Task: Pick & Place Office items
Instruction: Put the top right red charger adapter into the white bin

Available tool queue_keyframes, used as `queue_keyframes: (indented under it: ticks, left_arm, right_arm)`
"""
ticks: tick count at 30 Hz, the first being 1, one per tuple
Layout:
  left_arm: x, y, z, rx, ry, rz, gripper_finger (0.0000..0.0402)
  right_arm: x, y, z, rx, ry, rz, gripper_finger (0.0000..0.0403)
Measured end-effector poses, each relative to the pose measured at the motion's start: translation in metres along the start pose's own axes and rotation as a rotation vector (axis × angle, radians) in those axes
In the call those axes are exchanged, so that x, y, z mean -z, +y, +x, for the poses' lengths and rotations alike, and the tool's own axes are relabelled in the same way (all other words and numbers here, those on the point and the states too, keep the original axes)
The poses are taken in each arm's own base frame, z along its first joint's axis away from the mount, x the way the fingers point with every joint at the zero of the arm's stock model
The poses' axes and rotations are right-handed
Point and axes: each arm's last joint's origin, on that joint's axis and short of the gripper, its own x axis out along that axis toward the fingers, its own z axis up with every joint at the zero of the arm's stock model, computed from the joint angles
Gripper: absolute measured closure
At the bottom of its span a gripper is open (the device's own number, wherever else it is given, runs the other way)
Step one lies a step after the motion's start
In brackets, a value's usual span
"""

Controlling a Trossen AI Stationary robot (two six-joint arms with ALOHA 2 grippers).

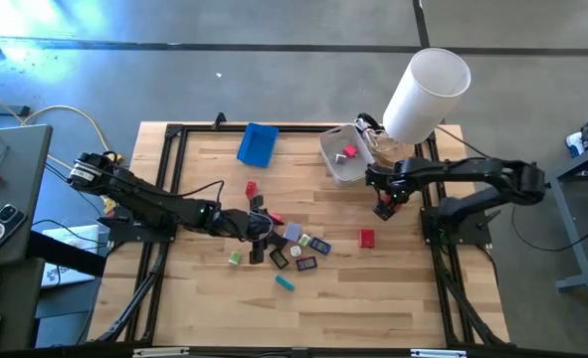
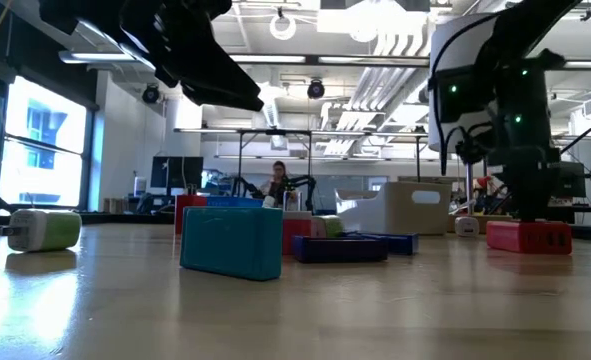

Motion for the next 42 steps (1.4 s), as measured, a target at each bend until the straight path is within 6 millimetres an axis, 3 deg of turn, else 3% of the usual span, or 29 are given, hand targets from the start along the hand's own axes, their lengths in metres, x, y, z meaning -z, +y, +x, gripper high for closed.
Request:
queue_keyframes:
  ticks: [7,16,20,25,31,36,42]
  left_arm:
    - [0.0,0.0,0.0,0.0,0.0,0.0,0.0201]
    - [0.0,0.0,0.0,0.0,0.001,0.0,0.0201]
    - [0.0,0.0,0.0,-0.001,0.001,0.0,0.0201]
    - [0.0,0.0,0.0,-0.001,0.001,0.0,0.0201]
    - [0.001,-0.001,0.0,0.002,0.006,0.001,0.0201]
    - [0.003,-0.002,-0.001,0.004,0.022,0.008,0.0201]
    - [0.004,-0.002,-0.001,0.001,0.038,0.01,0.0201]
  right_arm:
    - [-0.007,0.004,0.021,0.022,0.118,-0.009,0.0062]
    - [-0.012,0.009,0.031,-0.005,0.157,-0.039,0.0069]
    - [-0.012,0.01,0.031,-0.022,0.155,-0.037,0.0109]
    - [-0.013,0.011,0.031,-0.064,0.163,-0.027,0.02]
    - [-0.011,0.014,0.03,-0.052,0.152,-0.045,0.0209]
    - [-0.009,0.025,0.021,-0.025,0.124,-0.073,0.0209]
    - [-0.01,0.046,-0.011,-0.008,0.095,-0.124,0.0209]
